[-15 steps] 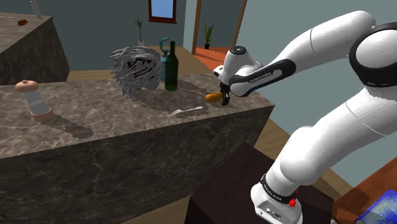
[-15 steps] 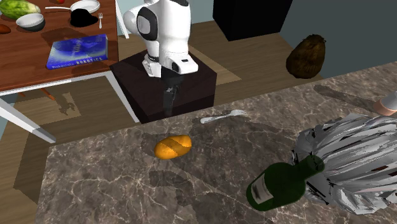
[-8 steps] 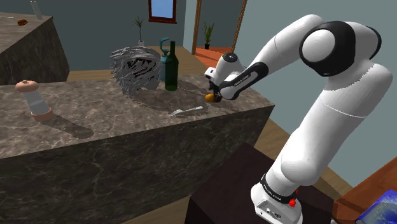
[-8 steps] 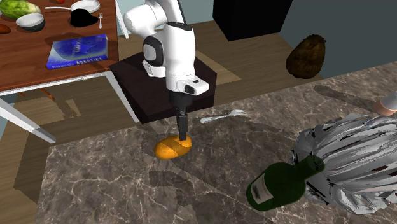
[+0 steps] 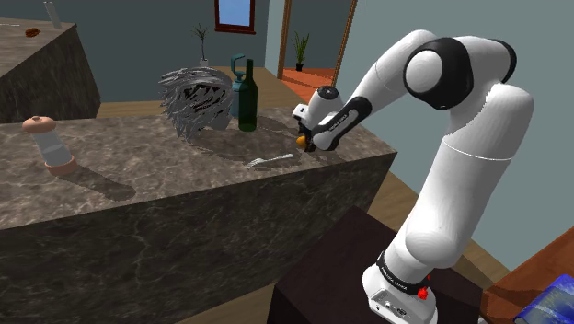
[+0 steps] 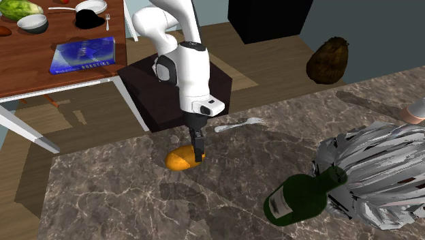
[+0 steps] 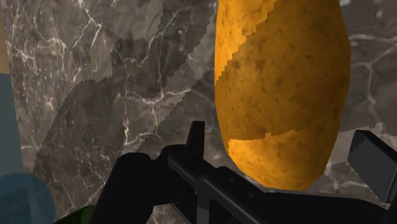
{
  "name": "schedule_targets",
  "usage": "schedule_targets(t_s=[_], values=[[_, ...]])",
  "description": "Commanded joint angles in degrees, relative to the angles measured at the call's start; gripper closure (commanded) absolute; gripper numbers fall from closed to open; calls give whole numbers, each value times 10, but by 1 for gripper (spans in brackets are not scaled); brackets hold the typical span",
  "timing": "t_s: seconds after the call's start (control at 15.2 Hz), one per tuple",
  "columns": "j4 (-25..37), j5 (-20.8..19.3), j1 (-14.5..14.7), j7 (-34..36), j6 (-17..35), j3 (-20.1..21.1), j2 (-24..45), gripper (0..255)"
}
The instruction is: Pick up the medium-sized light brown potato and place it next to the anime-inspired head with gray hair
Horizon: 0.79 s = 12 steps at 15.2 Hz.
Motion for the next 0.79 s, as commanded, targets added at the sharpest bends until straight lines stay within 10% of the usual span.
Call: schedule_targets(t_s=[0.0, 0.4, 0.46, 0.73], values=[[5, 6, -3, -5, 4, 2, 8, 0], [5, 6, -3, -5, 4, 3, 8, 0], [5, 6, -3, -5, 4, 3, 8, 255], [5, 6, -3, -5, 4, 2, 8, 255]])
